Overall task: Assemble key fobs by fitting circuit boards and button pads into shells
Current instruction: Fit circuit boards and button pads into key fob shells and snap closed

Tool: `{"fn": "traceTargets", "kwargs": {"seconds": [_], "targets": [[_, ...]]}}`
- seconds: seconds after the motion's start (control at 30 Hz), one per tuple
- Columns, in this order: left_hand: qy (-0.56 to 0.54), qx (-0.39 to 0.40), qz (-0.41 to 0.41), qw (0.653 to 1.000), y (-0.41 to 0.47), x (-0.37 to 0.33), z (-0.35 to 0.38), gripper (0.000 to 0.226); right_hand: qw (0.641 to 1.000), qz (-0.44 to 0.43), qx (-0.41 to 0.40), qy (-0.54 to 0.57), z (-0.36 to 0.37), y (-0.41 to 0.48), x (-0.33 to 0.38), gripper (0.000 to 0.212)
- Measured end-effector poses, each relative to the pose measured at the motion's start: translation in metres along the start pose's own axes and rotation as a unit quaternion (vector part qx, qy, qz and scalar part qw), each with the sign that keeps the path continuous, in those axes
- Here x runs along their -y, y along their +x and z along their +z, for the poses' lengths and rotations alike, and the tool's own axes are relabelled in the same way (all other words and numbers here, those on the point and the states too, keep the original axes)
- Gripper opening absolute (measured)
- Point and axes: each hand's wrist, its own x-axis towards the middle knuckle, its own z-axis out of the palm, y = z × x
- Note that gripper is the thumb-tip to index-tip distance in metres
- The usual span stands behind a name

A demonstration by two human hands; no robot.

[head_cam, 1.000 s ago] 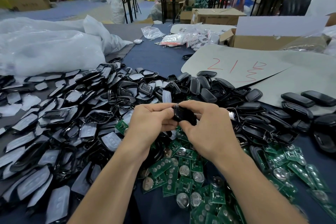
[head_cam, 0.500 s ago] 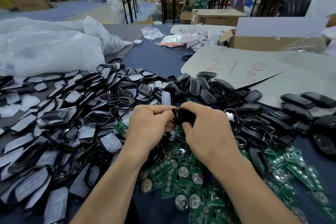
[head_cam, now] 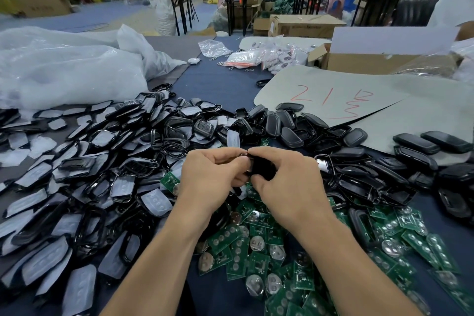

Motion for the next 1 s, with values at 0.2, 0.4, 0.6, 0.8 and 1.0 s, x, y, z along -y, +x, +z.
{"fn": "traceTargets", "kwargs": {"seconds": [0.2,0.4,0.6,0.8,1.0], "targets": [[-0.012,-0.014,0.011,1.000,0.003,0.000,-0.003,0.033,0.958,0.131,0.021,0.256,-0.011,0.012,-0.007,0.019],[-0.010,0.019,0.028,0.999,0.001,0.001,0.000,0.018,0.943,0.124,-0.003,0.308,-0.016,0.011,-0.005,0.019],[0.001,-0.014,0.080,0.997,-0.001,0.000,-0.002,0.025,0.954,0.096,-0.043,0.280,-0.009,0.006,0.001,0.023],[0.033,-0.018,0.107,0.994,-0.002,-0.001,-0.002,0.012,0.985,0.048,0.026,0.163,-0.014,0.010,0.000,0.018],[-0.077,0.048,0.053,0.995,-0.003,-0.007,0.002,0.014,0.884,0.173,-0.020,0.434,-0.009,0.006,0.009,0.010]]}}
